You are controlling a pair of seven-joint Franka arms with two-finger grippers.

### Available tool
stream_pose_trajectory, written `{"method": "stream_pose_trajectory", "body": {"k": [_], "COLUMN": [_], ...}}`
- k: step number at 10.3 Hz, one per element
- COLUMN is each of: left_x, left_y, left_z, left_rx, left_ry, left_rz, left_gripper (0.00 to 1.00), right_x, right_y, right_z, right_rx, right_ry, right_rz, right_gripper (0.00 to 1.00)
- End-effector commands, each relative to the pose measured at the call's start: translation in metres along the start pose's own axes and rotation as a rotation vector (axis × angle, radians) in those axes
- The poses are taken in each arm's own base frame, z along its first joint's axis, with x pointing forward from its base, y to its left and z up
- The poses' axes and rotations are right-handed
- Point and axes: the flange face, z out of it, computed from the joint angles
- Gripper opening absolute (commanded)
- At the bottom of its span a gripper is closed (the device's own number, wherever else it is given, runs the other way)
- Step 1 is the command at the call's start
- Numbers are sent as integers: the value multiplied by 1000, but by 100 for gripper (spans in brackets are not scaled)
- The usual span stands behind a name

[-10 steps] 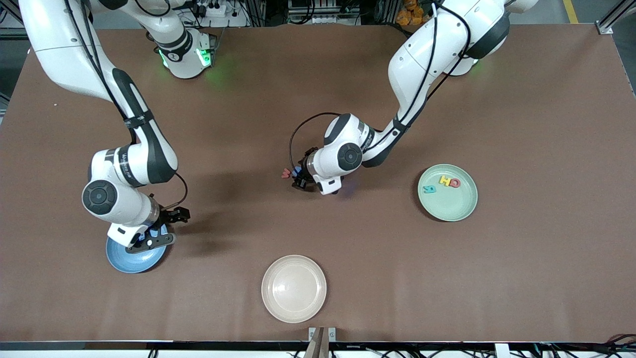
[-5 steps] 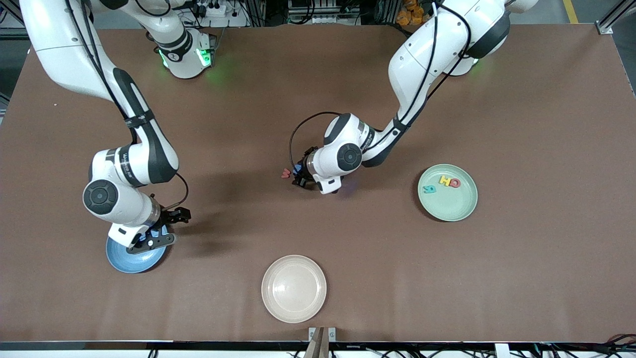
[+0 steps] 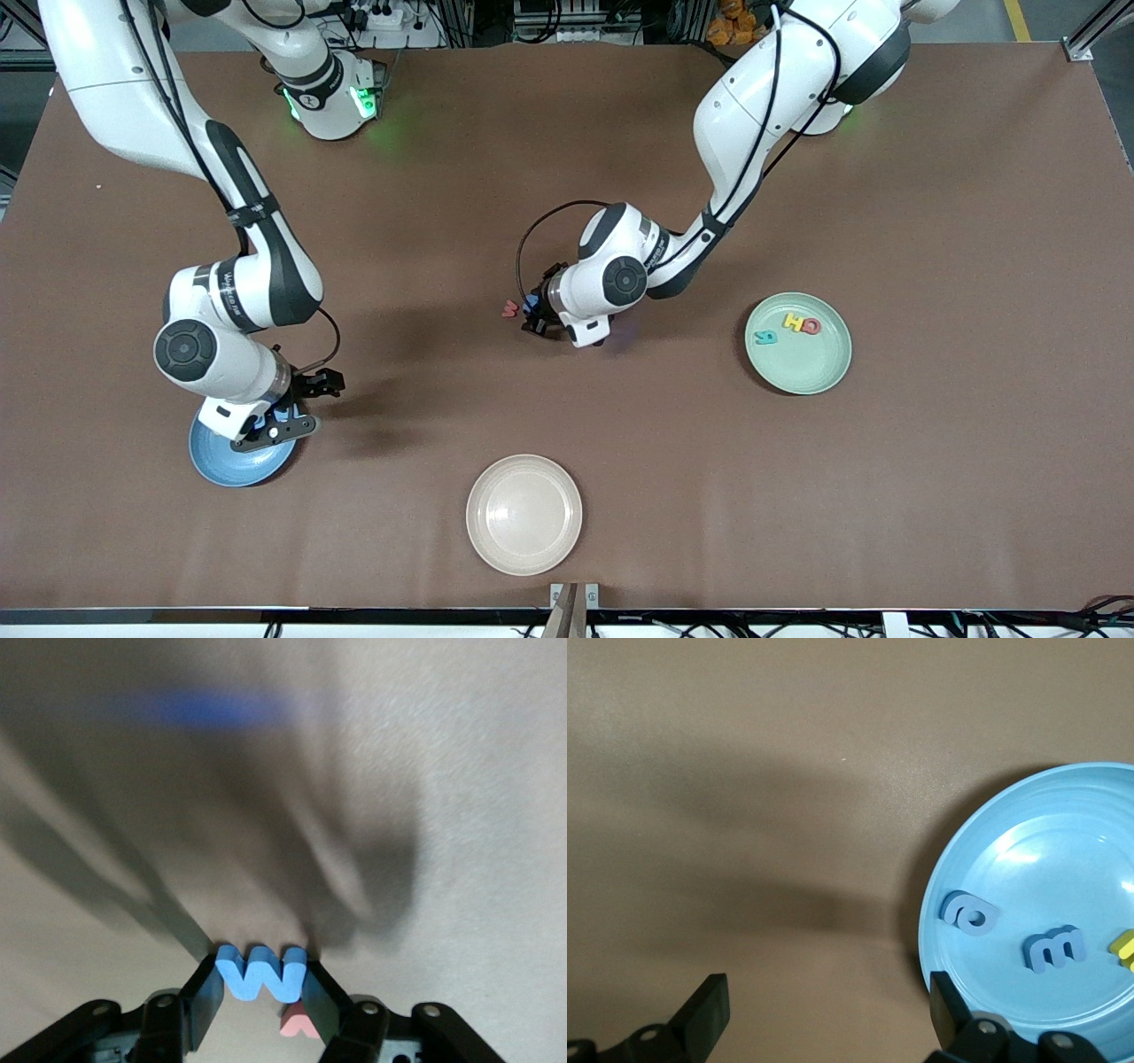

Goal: Sort upper and lower case letters into plates
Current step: 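Carry the blue W toward the green plate while the right gripper grasps the pink m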

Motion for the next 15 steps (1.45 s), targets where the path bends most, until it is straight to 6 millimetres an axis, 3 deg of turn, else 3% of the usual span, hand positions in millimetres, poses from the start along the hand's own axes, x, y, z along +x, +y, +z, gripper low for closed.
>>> {"method": "stream_pose_trajectory", "body": {"k": [1, 3, 5, 7, 9, 10, 12, 13, 15], "left_x": [24, 26, 36, 62, 89, 108, 137, 146, 190], "left_y": [15, 16, 26, 29, 28, 22, 10, 2, -25], "left_z": [-10, -29, -64, -96, -127, -134, -158, -171, -204], "left_rx": [-38, 36, 43, 118, 191, 244, 321, 352, 397], "left_ry": [3, 3, -5, -19, -40, -52, -8, -4, 16], "left_rz": [-6, -11, 8, 65, 149, 190, 262, 310, 443], "left_gripper": [24, 24, 24, 24, 20, 19, 15, 13, 12], "right_x": [4, 2, -5, -6, -5, -8, -24, -33, -57], "right_y": [-20, -28, -35, -60, -141, -172, -260, -290, -344], "right_z": [-3, 3, 11, 3, 4, 2, 2, 3, 10], "right_rx": [0, 2, 32, 34, 38, 39, 40, 39, 33], "right_ry": [8, 19, 45, 48, 48, 43, 37, 33, 22], "right_rz": [67, 108, 171, 209, 264, 280, 355, 379, 399], "right_gripper": [100, 100, 100, 100, 100, 100, 100, 100, 100]}}
